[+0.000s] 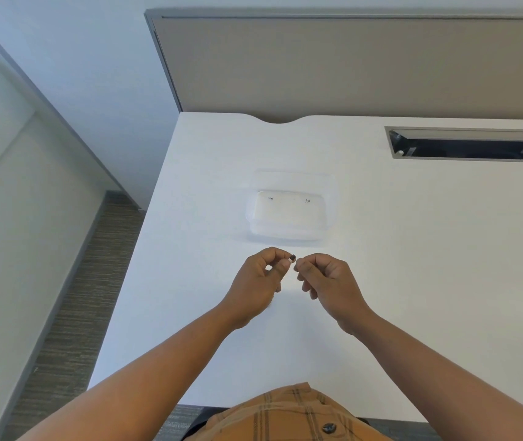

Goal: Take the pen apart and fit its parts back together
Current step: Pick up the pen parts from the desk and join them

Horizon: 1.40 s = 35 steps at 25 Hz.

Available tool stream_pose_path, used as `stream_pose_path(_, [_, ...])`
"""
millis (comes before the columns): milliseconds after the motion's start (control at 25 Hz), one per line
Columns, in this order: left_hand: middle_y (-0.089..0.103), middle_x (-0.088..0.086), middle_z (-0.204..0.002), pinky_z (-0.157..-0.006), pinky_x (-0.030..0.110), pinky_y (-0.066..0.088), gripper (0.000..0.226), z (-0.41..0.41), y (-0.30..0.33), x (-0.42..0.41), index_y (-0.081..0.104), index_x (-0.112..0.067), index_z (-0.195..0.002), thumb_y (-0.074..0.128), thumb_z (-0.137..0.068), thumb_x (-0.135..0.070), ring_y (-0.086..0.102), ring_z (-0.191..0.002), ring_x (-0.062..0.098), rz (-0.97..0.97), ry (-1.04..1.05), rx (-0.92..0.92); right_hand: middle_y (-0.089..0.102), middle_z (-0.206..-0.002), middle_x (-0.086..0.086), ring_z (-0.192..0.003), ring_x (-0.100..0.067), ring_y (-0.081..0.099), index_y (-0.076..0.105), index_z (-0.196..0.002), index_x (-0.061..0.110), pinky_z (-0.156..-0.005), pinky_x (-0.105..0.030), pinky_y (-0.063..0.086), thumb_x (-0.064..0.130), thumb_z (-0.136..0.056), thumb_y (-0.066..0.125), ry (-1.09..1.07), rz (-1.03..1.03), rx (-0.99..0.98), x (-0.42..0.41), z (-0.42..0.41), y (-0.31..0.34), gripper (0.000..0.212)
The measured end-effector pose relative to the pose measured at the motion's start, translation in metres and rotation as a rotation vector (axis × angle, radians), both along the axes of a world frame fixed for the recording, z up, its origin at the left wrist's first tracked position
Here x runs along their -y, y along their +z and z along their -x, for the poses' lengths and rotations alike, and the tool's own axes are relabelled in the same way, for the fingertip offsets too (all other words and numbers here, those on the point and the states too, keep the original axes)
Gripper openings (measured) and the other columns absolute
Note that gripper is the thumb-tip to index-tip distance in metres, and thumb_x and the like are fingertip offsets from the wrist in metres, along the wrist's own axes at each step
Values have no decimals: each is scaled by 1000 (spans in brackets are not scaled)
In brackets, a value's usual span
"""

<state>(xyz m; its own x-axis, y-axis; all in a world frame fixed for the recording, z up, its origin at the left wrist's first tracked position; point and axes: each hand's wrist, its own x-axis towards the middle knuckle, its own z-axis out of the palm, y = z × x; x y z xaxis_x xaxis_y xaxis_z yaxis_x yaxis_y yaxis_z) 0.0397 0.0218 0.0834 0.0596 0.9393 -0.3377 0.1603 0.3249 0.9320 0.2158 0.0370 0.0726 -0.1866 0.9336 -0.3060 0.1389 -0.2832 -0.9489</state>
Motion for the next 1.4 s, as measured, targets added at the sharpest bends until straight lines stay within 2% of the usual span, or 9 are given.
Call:
stream_pose_path(120, [69, -18, -78, -63, 25, 50, 11, 0, 0, 1, 72, -34, -98, 62, -98, -32, 63, -68, 8, -24, -13, 2, 69, -72, 10, -64, -9, 63, 75, -82, 23, -55, -23, 49, 41, -86, 68, 30, 18, 2, 0, 1, 3, 20])
stream_pose_path(280, [75, -3, -93, -77, 20, 54, 9, -1, -2, 0, 73, -18, -102, 65, -97, -18, 71, -90, 14, 20, 79, 206, 70, -81, 7, -79, -13, 65, 69, -88, 28, -69, -29, 55, 51, -78, 70, 109, 40, 22, 2, 4, 3, 26])
stream_pose_path(400, [76, 2, -91, -77, 24, 55, 10, -1, -3, -2, 70, -10, -106, 65, -97, -13, 69, -83, 16, 45, 140, 311, 75, -90, 1, -84, -17, 71, 61, -103, 30, -74, -29, 53, 46, -87, 73, 187, 51, -4, 4, 5, 1, 26])
stream_pose_path(480, [75, 8, -87, -74, 26, 56, 9, 1, -3, -3, 65, -10, -107, 64, -98, -13, 69, -77, 17, 39, 143, 301, 75, -84, 3, -78, -17, 72, 58, -106, 34, -62, -23, 51, 41, -95, 67, 204, 25, 44, 3, 4, 2, 16])
stream_pose_path(600, [78, 7, -91, -75, 23, 58, 13, 7, -3, -5, 64, -17, -108, 62, -98, -10, 71, -78, 14, 0, 135, 151, 62, -69, 14, -58, -7, 53, 63, -105, 38, -57, -24, 45, 33, -102, 56, 227, -42, 157, -3, 0, -1, 9])
stream_pose_path(760, [74, -10, -78, -67, 11, 51, 19, 21, -3, -8, 70, -25, -95, 57, -98, -12, 66, -71, 1, -100, -93, -246, 55, -63, 10, -54, -6, 45, 68, -100, 39, -56, -28, 39, 58, -97, 48, 371, -194, 497, -11, -9, 0, 27])
stream_pose_path(960, [60, -5, -84, -66, 33, 48, 20, 21, -1, -6, 60, -20, -100, 39, -103, -21, 57, -76, 18, -189, -615, -711, 62, -75, 3, -72, -22, 59, 62, -85, 28, -61, -37, 43, 43, -100, 49, 619, -241, 792, -15, -9, 2, 25])
stream_pose_path(1200, [55, 2, -88, -71, 40, 47, 16, 18, -7, 0, 46, -15, -94, 33, -103, -14, 52, -78, 25, -196, -774, -797, 64, -73, 5, -67, -18, 58, 66, -94, 27, -60, -34, 42, 53, -101, 42, 675, -271, 861, -7, -6, 3, 36])
stream_pose_path(1400, [46, -4, -67, -56, 36, 38, 19, 13, -11, 4, 35, -19, -82, 27, -97, -26, 44, -58, 16, -267, -704, -839, 58, -68, 4, -67, -23, 56, 51, -76, 25, -58, -36, 39, 50, -104, 38, 678, -329, 899, -5, -1, 4, 40])
